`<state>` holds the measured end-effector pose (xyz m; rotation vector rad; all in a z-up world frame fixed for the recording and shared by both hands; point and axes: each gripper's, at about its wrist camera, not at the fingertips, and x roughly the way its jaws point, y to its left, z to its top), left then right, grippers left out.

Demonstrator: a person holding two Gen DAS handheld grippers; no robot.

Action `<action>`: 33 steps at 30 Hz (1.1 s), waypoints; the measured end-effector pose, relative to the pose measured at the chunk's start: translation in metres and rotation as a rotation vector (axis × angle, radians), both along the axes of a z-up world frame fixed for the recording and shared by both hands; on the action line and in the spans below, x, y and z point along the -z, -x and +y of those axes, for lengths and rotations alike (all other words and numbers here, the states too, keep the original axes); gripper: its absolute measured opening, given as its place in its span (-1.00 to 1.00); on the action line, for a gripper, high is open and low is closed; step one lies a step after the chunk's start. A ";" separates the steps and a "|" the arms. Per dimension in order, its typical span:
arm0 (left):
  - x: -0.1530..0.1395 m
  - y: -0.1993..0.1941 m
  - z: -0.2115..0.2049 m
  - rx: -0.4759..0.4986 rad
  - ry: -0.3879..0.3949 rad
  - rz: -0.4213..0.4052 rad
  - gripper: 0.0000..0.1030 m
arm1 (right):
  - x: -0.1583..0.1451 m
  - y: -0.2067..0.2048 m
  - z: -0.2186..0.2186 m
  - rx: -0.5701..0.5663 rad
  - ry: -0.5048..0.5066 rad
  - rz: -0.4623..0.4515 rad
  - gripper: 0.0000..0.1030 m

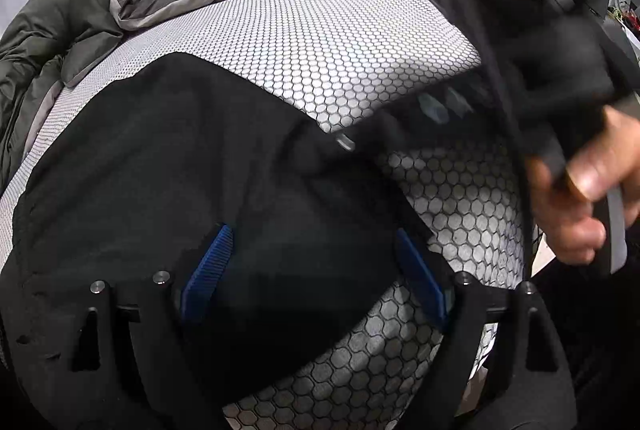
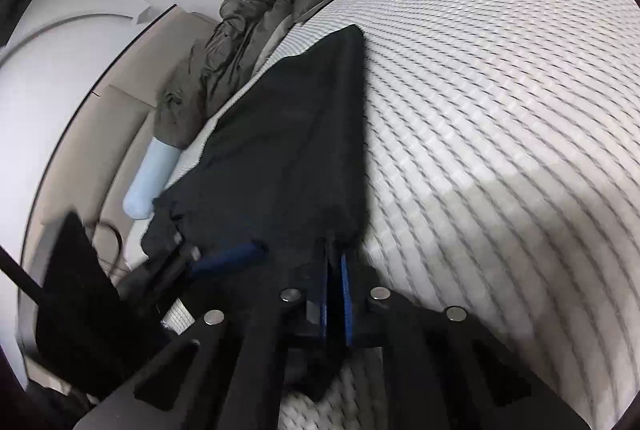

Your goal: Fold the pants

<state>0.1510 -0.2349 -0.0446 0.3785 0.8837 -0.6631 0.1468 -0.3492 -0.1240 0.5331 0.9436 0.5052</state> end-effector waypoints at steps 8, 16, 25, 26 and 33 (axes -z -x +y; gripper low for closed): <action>-0.004 0.003 0.016 0.028 0.038 0.023 0.63 | -0.003 -0.037 -0.005 0.028 -0.019 0.033 -0.78; -0.051 -0.009 0.078 -0.004 0.240 0.029 0.63 | 0.001 0.032 -0.022 -0.035 -0.087 0.048 -0.52; -0.037 -0.042 0.079 -0.142 0.220 0.012 0.63 | -0.005 0.056 0.007 -0.140 0.009 0.013 -0.89; -0.035 -0.039 0.072 -0.130 0.212 0.000 0.63 | -0.010 0.058 0.004 -0.138 0.017 0.007 -0.77; -0.007 -0.011 0.024 -0.057 0.002 -0.045 0.67 | -0.020 0.047 -0.032 0.040 -0.048 -0.028 -0.43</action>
